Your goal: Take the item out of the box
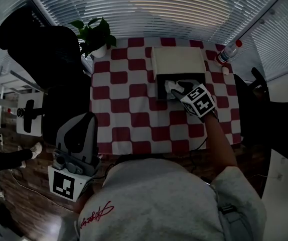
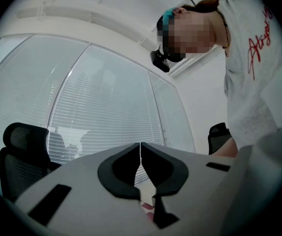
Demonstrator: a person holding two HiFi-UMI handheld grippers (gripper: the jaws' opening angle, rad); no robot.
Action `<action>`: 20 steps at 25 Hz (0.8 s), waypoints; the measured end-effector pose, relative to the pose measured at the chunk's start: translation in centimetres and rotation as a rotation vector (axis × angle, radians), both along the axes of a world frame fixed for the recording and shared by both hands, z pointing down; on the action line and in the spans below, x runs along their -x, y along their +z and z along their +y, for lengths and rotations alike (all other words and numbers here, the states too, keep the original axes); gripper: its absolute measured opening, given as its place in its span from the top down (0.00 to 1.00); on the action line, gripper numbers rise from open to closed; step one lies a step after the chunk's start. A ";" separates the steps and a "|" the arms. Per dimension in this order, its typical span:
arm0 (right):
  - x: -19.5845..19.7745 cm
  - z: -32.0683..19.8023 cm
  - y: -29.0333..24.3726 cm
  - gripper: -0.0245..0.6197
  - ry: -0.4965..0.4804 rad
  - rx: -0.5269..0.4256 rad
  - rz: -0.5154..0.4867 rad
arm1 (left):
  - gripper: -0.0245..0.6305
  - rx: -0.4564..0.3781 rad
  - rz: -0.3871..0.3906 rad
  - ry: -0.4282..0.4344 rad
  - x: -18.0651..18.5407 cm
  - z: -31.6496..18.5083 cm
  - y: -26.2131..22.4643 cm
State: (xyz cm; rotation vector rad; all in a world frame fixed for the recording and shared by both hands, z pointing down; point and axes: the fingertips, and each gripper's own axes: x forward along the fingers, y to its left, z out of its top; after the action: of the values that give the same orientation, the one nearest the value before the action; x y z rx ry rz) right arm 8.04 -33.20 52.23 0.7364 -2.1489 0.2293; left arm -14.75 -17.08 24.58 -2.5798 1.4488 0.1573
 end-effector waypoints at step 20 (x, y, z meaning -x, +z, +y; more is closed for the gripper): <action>-0.4 -0.2 3.2 0.70 -0.010 0.089 0.073 | 0.93 -0.001 -0.009 -0.005 0.4 0.1 -0.1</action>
State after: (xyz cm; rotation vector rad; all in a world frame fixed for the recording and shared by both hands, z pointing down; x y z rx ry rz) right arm 8.48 -33.42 55.44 0.6721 -2.0592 0.2868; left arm -15.19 -17.02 24.52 -2.5723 1.4511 0.1454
